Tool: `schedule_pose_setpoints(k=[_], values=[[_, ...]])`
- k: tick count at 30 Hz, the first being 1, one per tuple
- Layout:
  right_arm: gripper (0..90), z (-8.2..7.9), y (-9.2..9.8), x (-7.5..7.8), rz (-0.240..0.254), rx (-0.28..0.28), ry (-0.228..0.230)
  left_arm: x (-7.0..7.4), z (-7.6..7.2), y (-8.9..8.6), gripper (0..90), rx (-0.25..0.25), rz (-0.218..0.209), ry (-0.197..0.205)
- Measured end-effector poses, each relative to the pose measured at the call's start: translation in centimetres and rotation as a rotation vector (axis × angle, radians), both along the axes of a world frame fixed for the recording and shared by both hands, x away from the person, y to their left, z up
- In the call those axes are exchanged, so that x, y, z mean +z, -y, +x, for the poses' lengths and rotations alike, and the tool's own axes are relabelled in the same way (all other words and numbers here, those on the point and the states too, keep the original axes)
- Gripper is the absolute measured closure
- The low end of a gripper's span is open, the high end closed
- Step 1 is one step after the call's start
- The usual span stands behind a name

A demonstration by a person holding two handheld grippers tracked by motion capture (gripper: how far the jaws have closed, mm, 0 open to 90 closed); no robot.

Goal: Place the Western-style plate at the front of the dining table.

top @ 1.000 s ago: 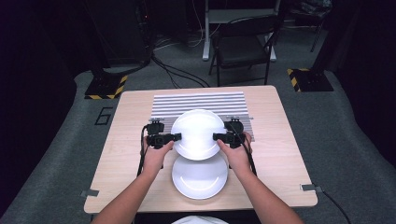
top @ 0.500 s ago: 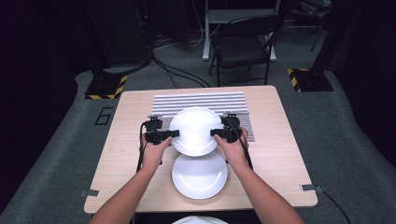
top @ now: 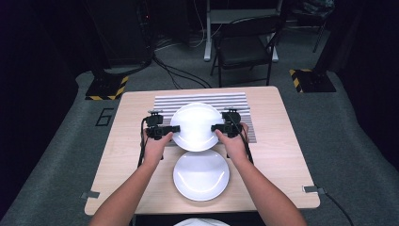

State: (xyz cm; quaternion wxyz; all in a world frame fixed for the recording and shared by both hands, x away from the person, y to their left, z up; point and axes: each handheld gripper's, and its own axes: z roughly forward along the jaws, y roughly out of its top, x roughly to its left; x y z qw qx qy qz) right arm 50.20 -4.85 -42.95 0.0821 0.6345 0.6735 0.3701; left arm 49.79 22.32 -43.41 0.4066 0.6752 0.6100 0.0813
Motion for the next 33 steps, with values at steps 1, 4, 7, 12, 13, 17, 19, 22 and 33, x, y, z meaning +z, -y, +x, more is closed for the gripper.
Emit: schedule_pose_setpoints(k=[1,4,7,12,13,17,19,22,33], values=[[53.1,0.1,0.0,0.0,0.000,0.002,0.000,0.0,0.1,0.0,59.8,-0.001,0.004,0.000],[53.1,0.5,-0.2,0.0,0.001,-0.007,-0.001,0.1,0.4,0.0,60.0,0.000,0.009,0.006],[53.2,0.8,-0.4,0.2,-0.010,-0.006,0.003,0.1,0.8,-0.2,60.0,0.005,0.007,0.001],[53.2,1.4,-0.5,0.4,-0.015,-0.005,-0.003,0.3,1.4,-0.2,60.1,0.004,0.013,-0.004],[53.2,1.6,-0.5,0.4,-0.017,-0.008,-0.002,0.3,1.5,-0.1,60.1,0.005,0.015,0.000],[53.3,2.0,-0.5,0.5,-0.020,-0.007,0.004,0.3,1.9,-0.1,60.3,0.007,0.004,-0.002],[53.3,2.1,-0.4,0.6,-0.021,-0.005,0.004,0.3,2.0,-0.1,60.3,0.007,0.000,-0.002],[53.9,2.4,-0.4,0.7,-0.024,-0.011,0.004,0.3,2.4,-0.1,60.3,-0.001,0.001,-0.003],[54.1,3.7,0.0,1.1,-0.013,-0.030,0.003,0.7,3.8,0.3,61.4,-0.005,-0.006,0.008]])
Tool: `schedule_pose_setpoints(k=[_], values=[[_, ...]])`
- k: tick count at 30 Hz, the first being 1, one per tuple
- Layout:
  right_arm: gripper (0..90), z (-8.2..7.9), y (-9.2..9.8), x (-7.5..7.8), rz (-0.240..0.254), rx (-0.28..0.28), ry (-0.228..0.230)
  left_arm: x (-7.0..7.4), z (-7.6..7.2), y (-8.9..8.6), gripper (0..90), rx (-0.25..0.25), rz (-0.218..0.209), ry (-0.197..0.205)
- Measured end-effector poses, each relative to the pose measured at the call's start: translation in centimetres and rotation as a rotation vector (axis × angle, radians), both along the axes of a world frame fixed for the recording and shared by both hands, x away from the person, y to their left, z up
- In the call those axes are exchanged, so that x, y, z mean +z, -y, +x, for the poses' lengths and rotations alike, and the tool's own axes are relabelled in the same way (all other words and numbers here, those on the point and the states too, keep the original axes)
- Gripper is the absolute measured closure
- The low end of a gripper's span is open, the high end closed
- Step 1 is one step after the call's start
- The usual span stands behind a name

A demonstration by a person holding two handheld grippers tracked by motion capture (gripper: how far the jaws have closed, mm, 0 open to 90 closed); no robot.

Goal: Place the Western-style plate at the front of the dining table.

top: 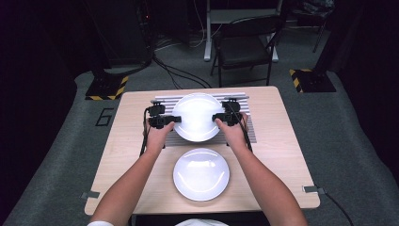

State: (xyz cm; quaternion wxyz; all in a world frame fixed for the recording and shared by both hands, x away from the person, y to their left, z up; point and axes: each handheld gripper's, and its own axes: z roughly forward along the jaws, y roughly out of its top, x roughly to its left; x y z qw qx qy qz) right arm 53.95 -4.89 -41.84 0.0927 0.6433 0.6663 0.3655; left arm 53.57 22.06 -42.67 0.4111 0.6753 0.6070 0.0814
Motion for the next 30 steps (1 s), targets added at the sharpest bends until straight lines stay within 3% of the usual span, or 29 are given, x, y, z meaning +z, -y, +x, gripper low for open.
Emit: schedule_pose_setpoints(k=[3,14,30], values=[[54.1,0.3,0.0,0.0,-0.003,0.002,0.010,0.0,0.3,-0.1,61.4,0.000,-0.006,0.002],[54.2,1.7,-0.3,-1.2,0.022,-0.007,-0.020,-0.9,1.6,-0.5,62.1,0.006,0.011,0.000],[55.1,2.6,-1.1,-2.5,0.003,-0.003,-0.010,-2.3,3.0,-1.0,63.2,0.034,-0.006,-0.003]])
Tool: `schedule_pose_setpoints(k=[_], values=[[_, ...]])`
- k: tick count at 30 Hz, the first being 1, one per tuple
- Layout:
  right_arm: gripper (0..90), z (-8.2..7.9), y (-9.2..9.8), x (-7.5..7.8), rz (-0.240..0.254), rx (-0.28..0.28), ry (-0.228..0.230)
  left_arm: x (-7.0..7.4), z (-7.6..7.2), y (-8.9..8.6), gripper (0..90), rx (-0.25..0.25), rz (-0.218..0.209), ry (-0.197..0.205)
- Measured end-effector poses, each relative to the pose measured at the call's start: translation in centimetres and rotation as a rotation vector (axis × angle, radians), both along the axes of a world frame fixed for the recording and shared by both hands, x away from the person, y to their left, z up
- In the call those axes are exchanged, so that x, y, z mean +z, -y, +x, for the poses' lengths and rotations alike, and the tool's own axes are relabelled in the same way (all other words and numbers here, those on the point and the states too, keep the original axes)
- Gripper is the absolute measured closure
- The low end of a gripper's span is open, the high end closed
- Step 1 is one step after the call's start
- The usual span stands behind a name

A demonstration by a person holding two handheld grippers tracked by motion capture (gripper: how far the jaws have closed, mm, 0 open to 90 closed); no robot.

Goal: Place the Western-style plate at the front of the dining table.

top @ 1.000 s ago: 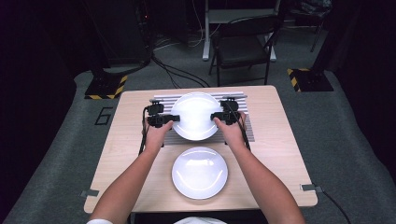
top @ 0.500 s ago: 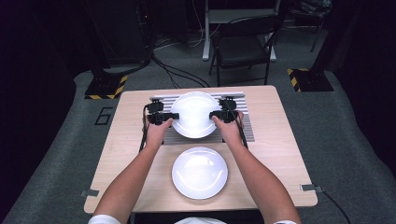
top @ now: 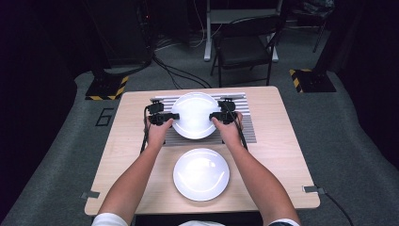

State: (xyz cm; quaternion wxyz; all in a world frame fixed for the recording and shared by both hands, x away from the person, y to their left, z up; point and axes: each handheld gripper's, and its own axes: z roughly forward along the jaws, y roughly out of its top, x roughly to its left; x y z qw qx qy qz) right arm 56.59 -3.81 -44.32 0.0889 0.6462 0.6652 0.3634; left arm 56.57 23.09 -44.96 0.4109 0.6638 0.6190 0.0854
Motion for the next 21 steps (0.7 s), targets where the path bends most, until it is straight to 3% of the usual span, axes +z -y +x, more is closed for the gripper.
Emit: schedule_pose_setpoints(k=[6,21], values=[[55.1,0.9,0.0,-0.9,0.012,-0.002,-0.019,-0.5,0.7,-0.2,64.4,0.003,-0.004,0.007],[55.3,1.5,0.0,-1.5,-0.011,0.004,-0.012,-1.6,1.4,0.0,64.3,-0.001,-0.003,0.002]])
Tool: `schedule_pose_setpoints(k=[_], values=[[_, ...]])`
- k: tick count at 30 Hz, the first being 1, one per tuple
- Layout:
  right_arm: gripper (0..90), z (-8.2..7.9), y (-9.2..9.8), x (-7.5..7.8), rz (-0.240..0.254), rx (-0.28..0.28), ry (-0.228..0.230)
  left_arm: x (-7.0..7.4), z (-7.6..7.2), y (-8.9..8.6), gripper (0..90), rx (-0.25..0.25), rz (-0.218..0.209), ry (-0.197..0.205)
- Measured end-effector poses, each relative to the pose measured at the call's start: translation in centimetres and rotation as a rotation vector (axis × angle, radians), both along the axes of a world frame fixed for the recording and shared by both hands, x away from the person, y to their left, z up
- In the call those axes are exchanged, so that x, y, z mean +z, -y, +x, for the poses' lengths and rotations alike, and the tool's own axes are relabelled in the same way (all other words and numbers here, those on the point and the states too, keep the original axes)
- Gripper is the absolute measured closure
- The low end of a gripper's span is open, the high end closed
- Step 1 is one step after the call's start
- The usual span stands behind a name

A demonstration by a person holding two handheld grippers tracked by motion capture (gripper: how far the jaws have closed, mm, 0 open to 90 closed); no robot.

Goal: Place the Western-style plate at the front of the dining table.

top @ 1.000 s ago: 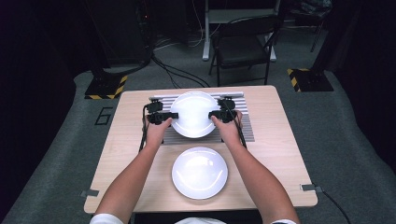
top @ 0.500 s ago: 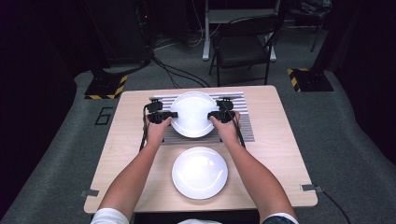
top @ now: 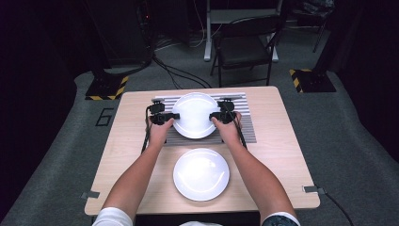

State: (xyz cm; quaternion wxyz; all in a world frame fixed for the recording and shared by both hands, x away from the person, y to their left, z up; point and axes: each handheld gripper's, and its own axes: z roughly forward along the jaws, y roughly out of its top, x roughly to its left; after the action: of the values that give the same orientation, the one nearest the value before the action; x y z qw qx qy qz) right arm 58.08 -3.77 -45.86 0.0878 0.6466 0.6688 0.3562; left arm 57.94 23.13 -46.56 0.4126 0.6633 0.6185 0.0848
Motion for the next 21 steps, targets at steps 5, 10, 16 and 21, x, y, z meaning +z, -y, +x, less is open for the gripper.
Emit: schedule_pose_setpoints(k=[5,10,16,21], values=[[55.3,0.2,0.3,-0.5,-0.005,-0.015,-0.005,-0.6,0.2,0.5,64.3,0.003,0.005,-0.007],[55.3,0.4,0.3,-1.4,0.001,-0.017,-0.013,-1.3,0.6,0.5,64.2,0.002,0.011,-0.011],[55.4,0.6,0.2,-2.3,-0.007,-0.015,-0.005,-2.0,0.9,0.6,64.2,0.008,0.021,-0.020],[55.6,0.9,0.2,-2.7,-0.028,-0.031,0.000,-2.6,1.1,0.8,65.5,-0.007,0.027,-0.010]])
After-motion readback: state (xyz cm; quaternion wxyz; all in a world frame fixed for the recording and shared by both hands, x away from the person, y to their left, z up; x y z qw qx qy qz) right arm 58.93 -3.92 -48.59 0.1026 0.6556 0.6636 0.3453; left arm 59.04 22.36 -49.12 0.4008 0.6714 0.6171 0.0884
